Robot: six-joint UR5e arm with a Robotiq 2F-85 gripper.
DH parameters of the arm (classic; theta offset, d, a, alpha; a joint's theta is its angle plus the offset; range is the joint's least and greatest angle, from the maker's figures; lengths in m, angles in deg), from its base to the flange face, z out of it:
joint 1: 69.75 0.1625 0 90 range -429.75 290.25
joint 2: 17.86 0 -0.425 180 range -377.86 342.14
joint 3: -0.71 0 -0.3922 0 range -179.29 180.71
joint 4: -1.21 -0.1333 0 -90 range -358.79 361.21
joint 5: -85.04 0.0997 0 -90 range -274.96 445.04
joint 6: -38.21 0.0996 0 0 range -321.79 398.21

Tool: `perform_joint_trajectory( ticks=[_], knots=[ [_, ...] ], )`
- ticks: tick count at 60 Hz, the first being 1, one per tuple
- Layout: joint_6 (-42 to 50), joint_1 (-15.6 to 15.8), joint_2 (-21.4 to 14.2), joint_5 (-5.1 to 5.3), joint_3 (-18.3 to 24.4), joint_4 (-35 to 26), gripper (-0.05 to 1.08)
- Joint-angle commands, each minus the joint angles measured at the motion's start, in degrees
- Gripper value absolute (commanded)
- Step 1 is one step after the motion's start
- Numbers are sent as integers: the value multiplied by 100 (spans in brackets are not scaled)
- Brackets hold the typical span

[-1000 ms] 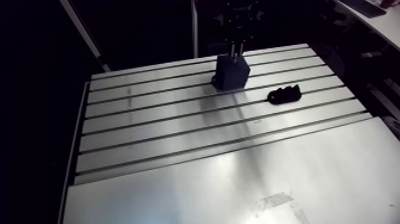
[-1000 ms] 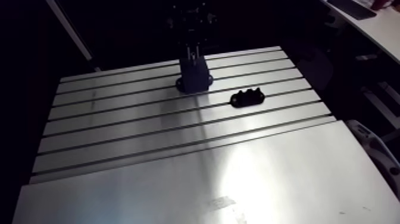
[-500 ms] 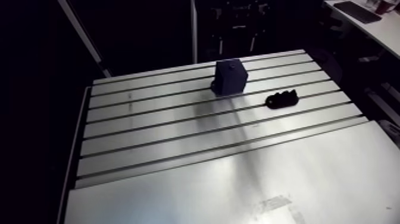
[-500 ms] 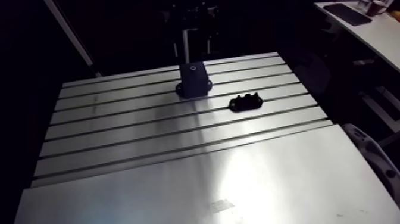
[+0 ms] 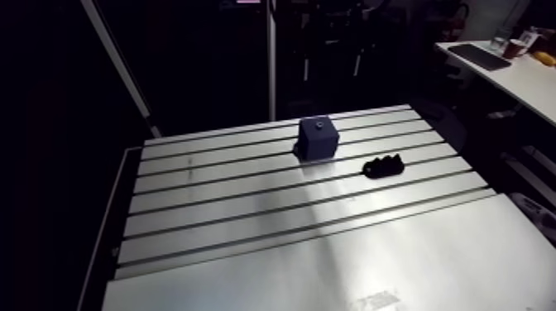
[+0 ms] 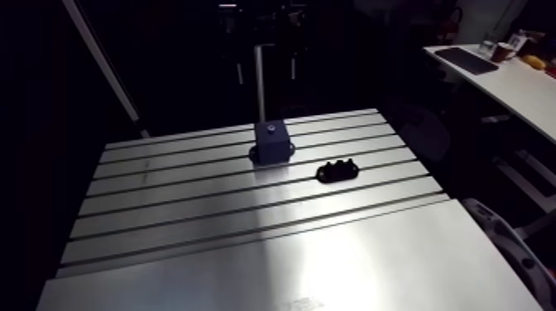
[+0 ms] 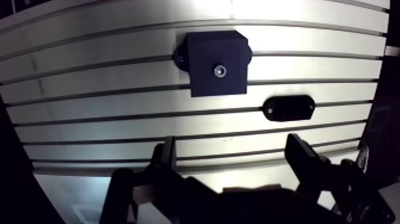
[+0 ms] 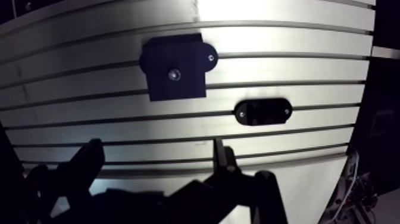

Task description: Pick up the M10 bolt and insert it into the hole until fully seated.

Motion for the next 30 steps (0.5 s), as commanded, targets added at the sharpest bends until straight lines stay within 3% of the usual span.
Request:
perform_joint_trajectory(
  ticks=[1,15,30],
  knots=[
    [158,67,-522,61,143,-555,0],
    [256,326,-825,85,155,-727,0],
    [257,561,-887,78,180,-774,0]
  ],
)
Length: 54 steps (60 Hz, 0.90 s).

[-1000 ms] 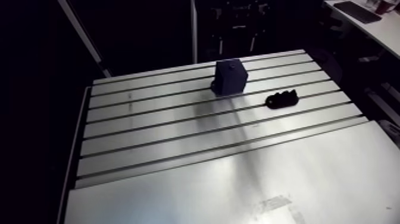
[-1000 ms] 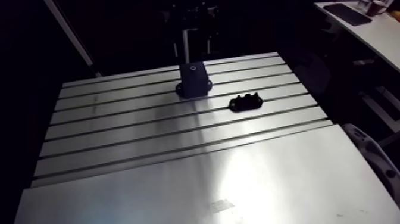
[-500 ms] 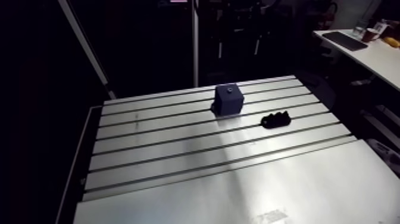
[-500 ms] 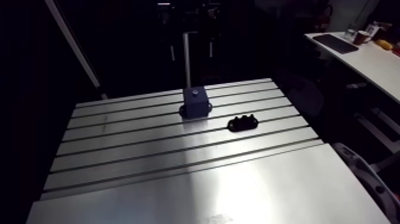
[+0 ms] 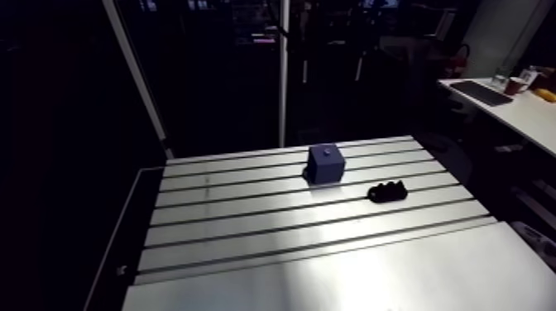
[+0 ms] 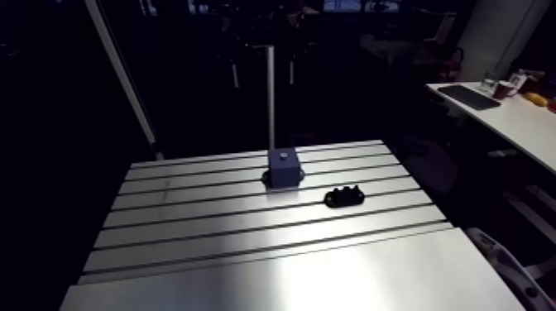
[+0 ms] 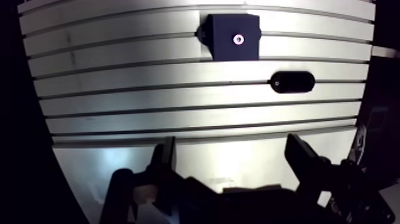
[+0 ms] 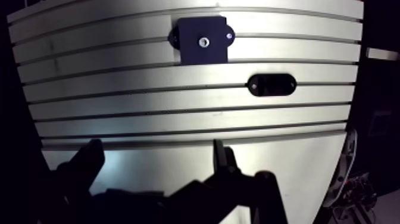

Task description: Pick up the M10 bolt and insert it into the hole until fully seated.

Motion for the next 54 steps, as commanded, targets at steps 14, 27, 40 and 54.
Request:
perform_joint_trajectory(
  ticks=[14,27,40,54],
  knots=[
    [45,235,-329,-2,113,-100,0],
    [38,235,-524,-2,115,-205,0],
    [38,244,-678,16,-8,-275,0],
    [38,244,-741,7,-52,-268,0]
  ],
)
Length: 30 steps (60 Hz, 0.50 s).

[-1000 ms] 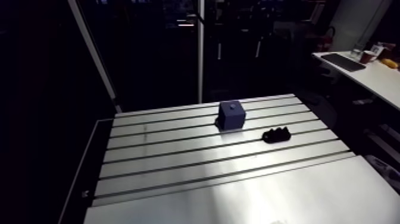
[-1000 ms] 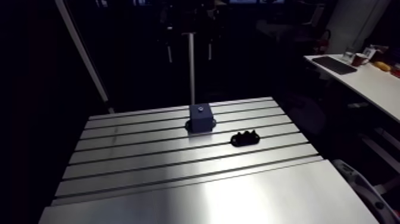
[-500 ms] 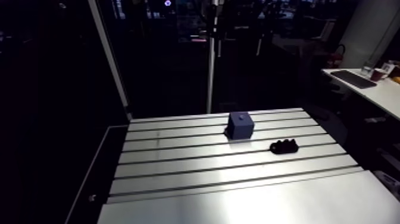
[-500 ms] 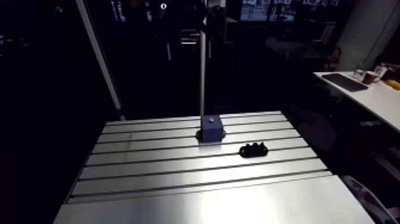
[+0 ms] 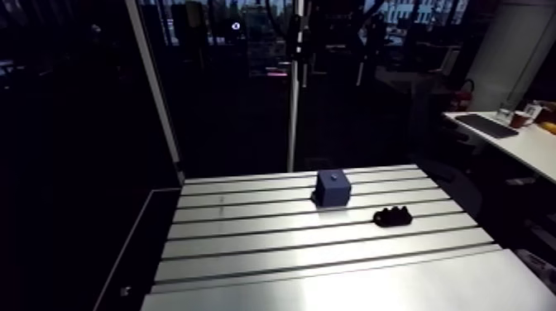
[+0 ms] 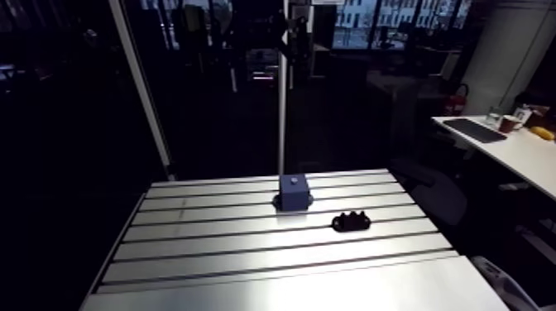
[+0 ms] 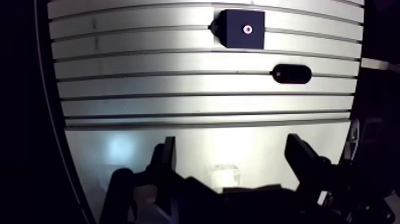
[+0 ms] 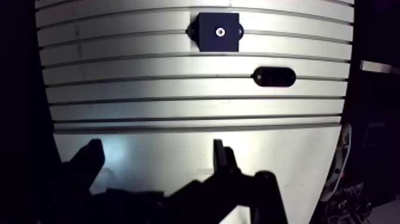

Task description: Pick up the M10 bolt and insert it into the hole until fully seated.

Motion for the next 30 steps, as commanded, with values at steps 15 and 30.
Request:
perform_joint_trajectory(
  ticks=[15,30],
  knots=[
    [0,-7,-93,9,-92,15,0],
    [9,2,-121,11,-187,40,0]
  ],
)
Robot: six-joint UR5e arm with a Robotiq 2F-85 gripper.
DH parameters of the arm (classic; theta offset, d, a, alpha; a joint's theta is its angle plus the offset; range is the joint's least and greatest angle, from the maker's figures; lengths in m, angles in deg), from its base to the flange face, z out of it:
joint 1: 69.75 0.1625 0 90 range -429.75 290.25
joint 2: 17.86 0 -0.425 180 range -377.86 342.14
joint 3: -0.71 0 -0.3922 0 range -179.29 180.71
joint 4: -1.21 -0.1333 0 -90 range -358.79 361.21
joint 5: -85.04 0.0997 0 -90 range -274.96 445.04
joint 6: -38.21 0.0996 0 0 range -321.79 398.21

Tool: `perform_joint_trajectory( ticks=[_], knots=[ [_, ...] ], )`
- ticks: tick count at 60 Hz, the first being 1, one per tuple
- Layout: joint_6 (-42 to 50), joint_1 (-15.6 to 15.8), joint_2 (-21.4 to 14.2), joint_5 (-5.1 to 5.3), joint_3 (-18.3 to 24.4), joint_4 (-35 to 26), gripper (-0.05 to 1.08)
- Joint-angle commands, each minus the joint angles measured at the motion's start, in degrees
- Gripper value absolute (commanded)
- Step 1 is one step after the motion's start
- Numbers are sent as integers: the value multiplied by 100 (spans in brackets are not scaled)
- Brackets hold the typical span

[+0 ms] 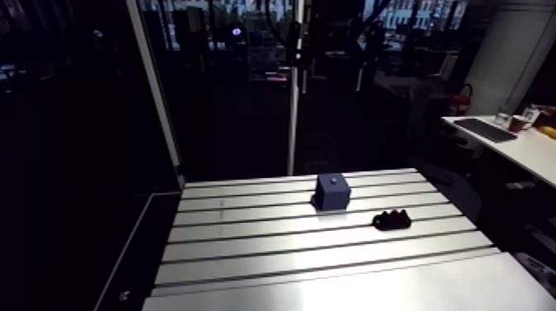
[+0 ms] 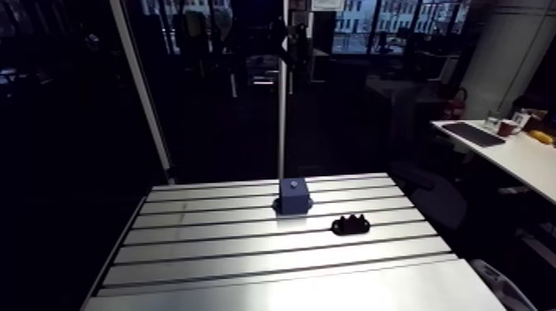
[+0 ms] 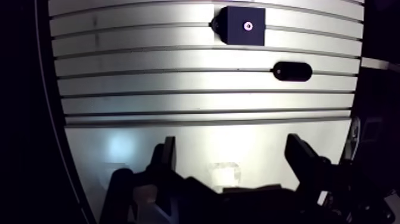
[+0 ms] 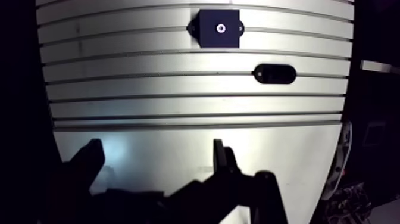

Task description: Pick up the M10 bolt and insert it into the hole until fully seated.

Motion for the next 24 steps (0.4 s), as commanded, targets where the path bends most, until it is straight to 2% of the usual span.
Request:
perform_joint_trajectory(
  ticks=[1,24],
  knots=[
    [9,1,-21,7,-81,26,0],
    [0,10,-12,7,-83,27,0]
  ],
)
